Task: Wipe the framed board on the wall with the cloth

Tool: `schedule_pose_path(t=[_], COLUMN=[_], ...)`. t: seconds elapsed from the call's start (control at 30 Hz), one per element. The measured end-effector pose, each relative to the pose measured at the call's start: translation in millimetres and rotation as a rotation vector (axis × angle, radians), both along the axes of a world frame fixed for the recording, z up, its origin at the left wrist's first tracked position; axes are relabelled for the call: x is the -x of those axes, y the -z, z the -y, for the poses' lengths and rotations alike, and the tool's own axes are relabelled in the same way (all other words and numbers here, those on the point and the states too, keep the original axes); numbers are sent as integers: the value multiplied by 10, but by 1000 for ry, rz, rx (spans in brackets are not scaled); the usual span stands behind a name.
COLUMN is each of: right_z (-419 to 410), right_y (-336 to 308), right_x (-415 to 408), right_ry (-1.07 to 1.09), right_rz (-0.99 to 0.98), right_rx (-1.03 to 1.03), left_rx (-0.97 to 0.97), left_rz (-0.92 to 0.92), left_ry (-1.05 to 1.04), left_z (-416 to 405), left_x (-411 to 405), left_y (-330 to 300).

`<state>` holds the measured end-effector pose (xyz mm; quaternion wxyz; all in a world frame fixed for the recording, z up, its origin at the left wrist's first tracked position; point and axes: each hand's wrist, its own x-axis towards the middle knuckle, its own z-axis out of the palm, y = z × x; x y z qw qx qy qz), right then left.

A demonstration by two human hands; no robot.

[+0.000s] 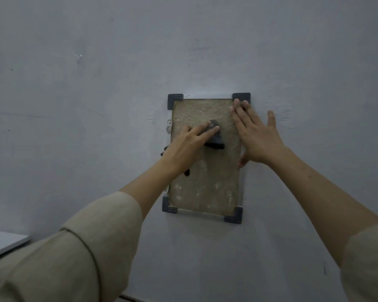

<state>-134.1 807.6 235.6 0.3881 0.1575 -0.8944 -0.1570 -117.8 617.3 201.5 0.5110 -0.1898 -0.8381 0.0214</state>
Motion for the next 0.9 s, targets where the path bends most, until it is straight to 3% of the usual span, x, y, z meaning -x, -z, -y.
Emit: schedule_pose_path(t=[0.17, 0.27, 0.43, 0.57, 0.73, 0.9], right_z=[-10, -13, -32, -73, -85, -75], right_y=[-4, 0, 12, 7, 12, 7], right_x=[0, 1, 5, 18, 40, 51], right_ry=[-11, -18, -36, -44, -56, -55], right_rz=[6, -1, -27, -22, -10, -11], right_rx=[5, 5, 16, 7, 5, 14], left_rx=[-243, -439, -130, -126, -383, -170], left_rz=[-24, -57, -48, -79, 5, -12], left_ry=[-105, -17, 80, -57, -229, -50], left_z=[230, 54, -330, -200, 218, -12], left_x=[54, 58, 99, 104, 33, -3], left_y=[-166, -231, -314, -443, -518, -554])
